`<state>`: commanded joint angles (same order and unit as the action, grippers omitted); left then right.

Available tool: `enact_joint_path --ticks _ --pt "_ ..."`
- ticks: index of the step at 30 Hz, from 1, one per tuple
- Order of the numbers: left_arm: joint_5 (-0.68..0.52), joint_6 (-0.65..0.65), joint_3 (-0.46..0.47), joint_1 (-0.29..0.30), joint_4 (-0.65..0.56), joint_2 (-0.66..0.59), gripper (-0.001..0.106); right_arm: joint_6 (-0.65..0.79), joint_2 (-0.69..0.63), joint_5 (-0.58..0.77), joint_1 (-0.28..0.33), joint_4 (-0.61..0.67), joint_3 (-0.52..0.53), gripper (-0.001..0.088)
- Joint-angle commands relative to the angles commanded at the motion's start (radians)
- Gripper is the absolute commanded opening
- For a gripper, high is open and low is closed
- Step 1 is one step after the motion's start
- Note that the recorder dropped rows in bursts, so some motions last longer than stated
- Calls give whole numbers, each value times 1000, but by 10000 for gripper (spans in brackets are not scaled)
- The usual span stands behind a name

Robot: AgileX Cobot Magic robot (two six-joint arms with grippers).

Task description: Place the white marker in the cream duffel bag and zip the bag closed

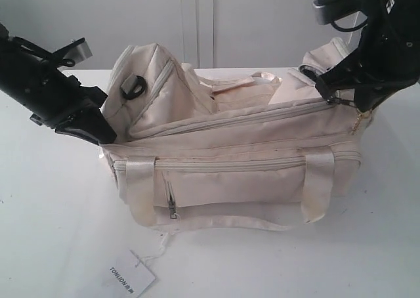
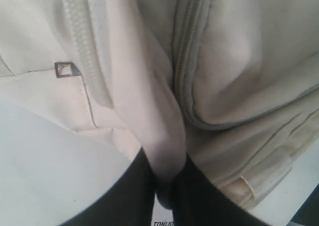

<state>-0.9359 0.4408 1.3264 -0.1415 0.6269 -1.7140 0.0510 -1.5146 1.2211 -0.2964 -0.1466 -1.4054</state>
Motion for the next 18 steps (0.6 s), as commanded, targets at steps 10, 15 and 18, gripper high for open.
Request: enact_joint_path --ticks 10,15,18 --pt "-51 6 0 0 8 171 506 7 0 0 0 46 0 0" --pt "-64 11 0 0 54 247 505 34 0 0 0 98 0 0" --pt "-79 11 0 0 54 297 467 34 0 -9 0 102 0 0"
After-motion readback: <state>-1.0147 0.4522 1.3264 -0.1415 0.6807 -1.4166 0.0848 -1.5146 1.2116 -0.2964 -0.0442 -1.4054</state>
